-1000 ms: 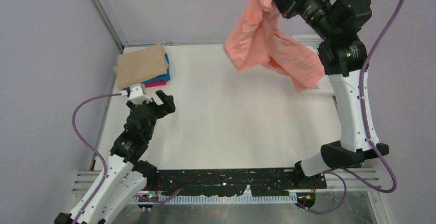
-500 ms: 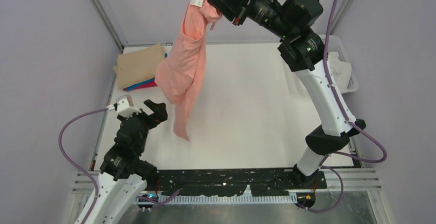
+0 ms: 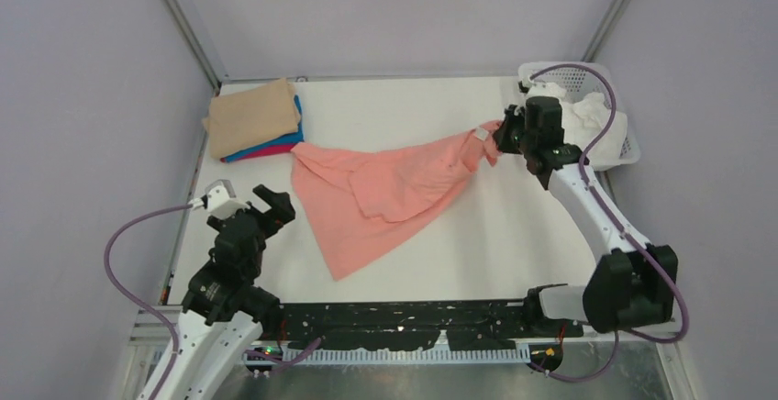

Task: Fold and stack the t-shirts
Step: Move the tshirt to the center of the board

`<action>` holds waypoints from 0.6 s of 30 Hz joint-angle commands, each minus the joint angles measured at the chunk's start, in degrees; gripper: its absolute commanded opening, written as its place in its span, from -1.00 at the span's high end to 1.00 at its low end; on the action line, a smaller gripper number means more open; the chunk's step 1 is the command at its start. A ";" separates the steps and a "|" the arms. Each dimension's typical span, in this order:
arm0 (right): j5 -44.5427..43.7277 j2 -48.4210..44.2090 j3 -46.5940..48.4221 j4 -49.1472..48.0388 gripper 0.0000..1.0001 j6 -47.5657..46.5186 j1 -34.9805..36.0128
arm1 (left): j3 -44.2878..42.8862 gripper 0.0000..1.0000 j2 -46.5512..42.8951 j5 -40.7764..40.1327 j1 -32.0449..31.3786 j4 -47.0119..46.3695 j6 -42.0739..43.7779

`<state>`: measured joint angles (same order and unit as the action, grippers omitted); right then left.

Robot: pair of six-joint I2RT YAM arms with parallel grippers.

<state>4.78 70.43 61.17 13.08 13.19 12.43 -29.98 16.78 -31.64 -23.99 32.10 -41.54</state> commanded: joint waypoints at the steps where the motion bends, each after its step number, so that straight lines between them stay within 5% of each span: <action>1: -16.18 7.83 -1.00 2.21 0.87 -2.44 -6.96 | 0.16 -0.99 6.72 -0.34 0.08 -5.55 -1.16; 3: -23.66 12.21 3.09 5.22 0.66 -2.94 -7.21 | -1.06 -0.99 10.86 0.50 0.12 -6.37 -1.09; 4: -26.92 14.65 5.83 6.72 0.13 -2.72 -7.23 | -1.85 -0.99 13.53 0.60 0.16 -6.24 -1.09; 6: -27.69 16.95 9.50 9.69 -0.38 -2.58 -7.18 | -3.22 -0.99 17.04 1.13 0.12 -5.50 -0.69; 11: -28.82 12.22 7.50 10.31 -0.92 -2.84 -4.41 | -4.94 -0.99 23.32 3.89 0.32 -8.54 -0.12; 14: -32.26 5.89 4.52 9.88 -0.93 -3.61 1.77 | -6.06 -0.99 26.93 6.07 1.64 -12.44 1.53; 18: -25.37 1.49 -0.87 7.82 -0.91 -2.73 11.92 | -10.55 -0.99 35.47 16.72 7.85 -17.58 2.55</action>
<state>-23.66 76.90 64.60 23.73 10.41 15.88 -34.65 45.76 -24.73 -21.19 23.77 -40.77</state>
